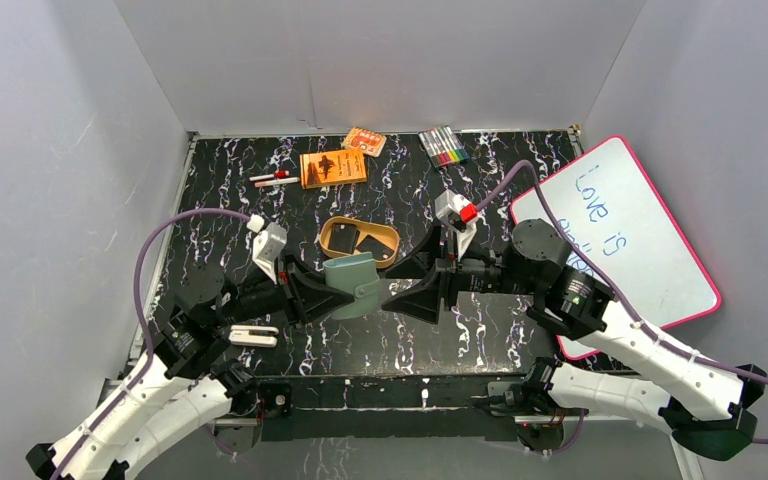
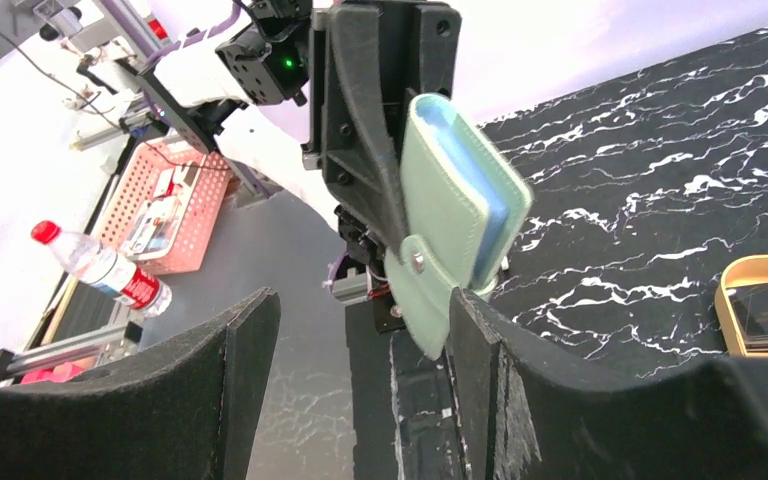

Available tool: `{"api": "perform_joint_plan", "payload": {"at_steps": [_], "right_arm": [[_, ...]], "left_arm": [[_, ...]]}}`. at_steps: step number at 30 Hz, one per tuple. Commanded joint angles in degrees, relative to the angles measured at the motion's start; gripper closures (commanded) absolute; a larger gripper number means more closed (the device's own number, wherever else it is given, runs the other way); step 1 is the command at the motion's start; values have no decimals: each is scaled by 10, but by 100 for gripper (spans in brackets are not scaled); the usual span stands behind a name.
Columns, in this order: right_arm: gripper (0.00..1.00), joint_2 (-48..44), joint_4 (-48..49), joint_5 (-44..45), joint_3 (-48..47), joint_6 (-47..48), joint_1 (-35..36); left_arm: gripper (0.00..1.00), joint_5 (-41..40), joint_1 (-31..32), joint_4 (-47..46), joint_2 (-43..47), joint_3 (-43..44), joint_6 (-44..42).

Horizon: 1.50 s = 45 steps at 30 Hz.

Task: Put the credit cards into the card holder
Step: Close the card holder.

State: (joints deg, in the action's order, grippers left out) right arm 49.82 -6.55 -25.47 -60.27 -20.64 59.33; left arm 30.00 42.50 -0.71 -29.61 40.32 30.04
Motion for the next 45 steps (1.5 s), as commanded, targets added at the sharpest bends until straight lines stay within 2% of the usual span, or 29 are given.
{"api": "perform_joint_plan", "payload": {"at_steps": [1,7,13,18,20,24,28,29,32,34,35,37,38,41,45], "right_arm": [[29,-19,60,28,17,-2,0],[29,-16,151,11,51,-48,1],[31,-17,256,-14,74,-96,1],[32,2,274,-37,63,-107,1],[37,10,262,-41,53,-105,1],[55,30,258,-58,43,-108,1],[57,42,257,-61,38,-110,1],[60,46,256,-65,34,-112,0],[75,59,263,-81,27,-121,1],[91,61,272,-77,33,-123,1],[97,58,279,-70,37,-125,1],[100,57,283,-56,37,-125,1],[100,56,277,-47,34,-122,0],[100,52,254,-7,26,-113,1],[100,48,222,49,17,-104,1]], "left_arm": [[100,104,3,-82,-7,17,12],[100,137,3,-193,-6,-12,61],[100,179,2,-211,-37,0,73],[100,183,3,-203,-46,6,68],[100,185,3,-208,-46,6,70],[100,191,3,-208,-48,9,70],[100,194,3,-208,-47,9,69],[100,195,3,-207,-47,9,69],[99,189,3,-197,-47,10,64],[89,178,3,-190,-47,10,62],[77,172,3,-184,-47,10,60],[50,161,3,-166,-46,14,54],[43,157,3,-155,-43,14,52],[35,140,3,-133,-28,5,52],[32,123,3,-144,-4,-18,68]]}}
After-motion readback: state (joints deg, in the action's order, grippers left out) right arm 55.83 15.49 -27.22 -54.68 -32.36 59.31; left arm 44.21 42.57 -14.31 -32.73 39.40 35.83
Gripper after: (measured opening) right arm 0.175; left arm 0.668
